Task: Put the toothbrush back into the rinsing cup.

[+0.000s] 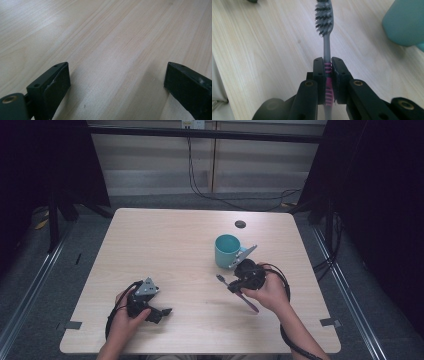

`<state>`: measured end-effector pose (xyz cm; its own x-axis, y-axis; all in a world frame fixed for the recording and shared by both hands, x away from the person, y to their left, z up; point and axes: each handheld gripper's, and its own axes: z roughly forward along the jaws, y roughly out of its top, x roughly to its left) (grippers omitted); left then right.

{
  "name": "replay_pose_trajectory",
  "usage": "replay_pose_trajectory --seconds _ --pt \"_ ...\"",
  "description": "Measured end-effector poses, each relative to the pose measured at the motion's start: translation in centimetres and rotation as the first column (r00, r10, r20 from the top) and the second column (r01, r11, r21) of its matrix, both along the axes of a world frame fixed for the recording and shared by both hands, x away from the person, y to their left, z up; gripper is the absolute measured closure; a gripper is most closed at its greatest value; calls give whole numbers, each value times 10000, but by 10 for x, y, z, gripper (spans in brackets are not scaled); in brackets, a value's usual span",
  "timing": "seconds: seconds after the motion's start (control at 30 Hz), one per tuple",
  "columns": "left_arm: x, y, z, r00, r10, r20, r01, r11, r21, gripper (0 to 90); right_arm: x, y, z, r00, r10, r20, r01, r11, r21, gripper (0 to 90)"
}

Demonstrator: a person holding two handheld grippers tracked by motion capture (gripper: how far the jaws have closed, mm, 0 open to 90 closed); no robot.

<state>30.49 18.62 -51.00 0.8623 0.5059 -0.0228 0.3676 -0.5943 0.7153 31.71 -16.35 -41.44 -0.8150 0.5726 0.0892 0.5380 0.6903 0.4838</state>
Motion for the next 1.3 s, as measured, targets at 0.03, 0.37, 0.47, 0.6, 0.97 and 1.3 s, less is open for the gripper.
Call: replay_pose_trajectory --seconds 0.03,0.37,0.47,0.6,0.97,1.3 --pt "0 0 0 10000 -36 8 36 10000 47 64 0 -1 1 10000 41 10 -41 10000 65 832" --pt "0 0 0 10000 -28 4 28 10000 42 64 -1 -12 13 9992 -333 240 315 9969 718 832" --pt "0 0 0 10000 -29 8 29 10000 41 64 -2 -14 15 9981 -491 364 456 9947 921 832" --pt "0 0 0 10000 -22 0 22 10000 43 64 -1 -21 19 9958 -734 555 635 9848 1619 832" --pt "0 0 0 10000 -13 -2 13 10000 33 64 -4 -38 30 9770 -1764 1202 1339 9451 2980 831" --pt "0 0 0 10000 -7 -4 7 10000 32 64 -5 -46 37 9575 -2366 1653 1595 9111 3802 831"
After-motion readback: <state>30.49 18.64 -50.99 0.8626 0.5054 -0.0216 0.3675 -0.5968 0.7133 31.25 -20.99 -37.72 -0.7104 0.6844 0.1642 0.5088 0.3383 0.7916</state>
